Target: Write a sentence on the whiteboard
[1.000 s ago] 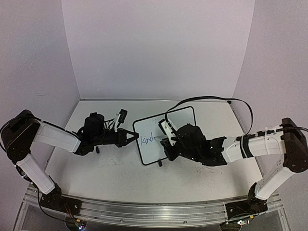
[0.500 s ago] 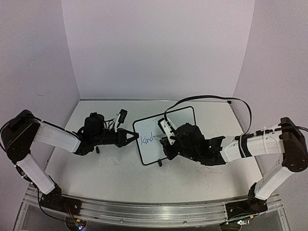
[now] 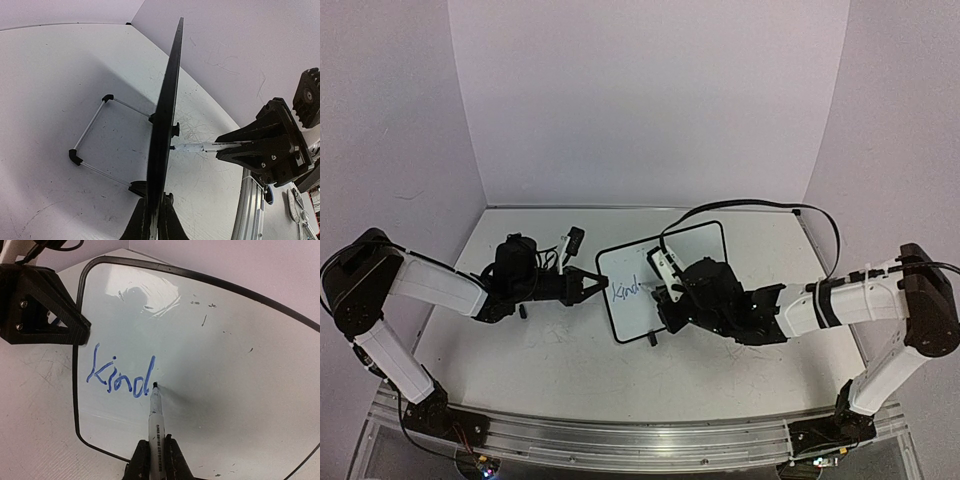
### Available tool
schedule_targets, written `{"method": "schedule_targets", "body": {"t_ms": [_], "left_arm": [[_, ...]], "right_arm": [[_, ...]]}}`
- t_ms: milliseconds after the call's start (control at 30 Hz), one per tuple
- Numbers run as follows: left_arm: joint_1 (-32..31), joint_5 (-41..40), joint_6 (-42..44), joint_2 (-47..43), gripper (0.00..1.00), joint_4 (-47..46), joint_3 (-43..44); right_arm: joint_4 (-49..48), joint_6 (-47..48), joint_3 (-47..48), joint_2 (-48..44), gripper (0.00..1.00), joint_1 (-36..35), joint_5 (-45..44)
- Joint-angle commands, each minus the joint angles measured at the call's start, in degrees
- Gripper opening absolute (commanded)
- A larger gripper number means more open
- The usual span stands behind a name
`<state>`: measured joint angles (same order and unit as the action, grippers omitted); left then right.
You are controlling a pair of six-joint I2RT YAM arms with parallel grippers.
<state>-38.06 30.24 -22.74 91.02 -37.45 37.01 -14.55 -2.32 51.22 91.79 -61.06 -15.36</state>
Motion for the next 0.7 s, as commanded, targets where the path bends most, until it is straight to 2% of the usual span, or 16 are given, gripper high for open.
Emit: {"method": "schedule_targets", "body": {"t_ms": [0, 667], "left_arm": [[0.23, 0.08, 0.24, -1.7, 0.0, 0.7, -0.25], [0.24, 0.12, 0.18, -1.78, 0.0, 0.8, -0.22]], "right_arm": [[-0.02, -1.33, 0.27, 0.33, 0.0, 0.19, -0.65], [0.4, -2.6, -1.08, 0.65, 0.0, 0.15, 0.65]]}}
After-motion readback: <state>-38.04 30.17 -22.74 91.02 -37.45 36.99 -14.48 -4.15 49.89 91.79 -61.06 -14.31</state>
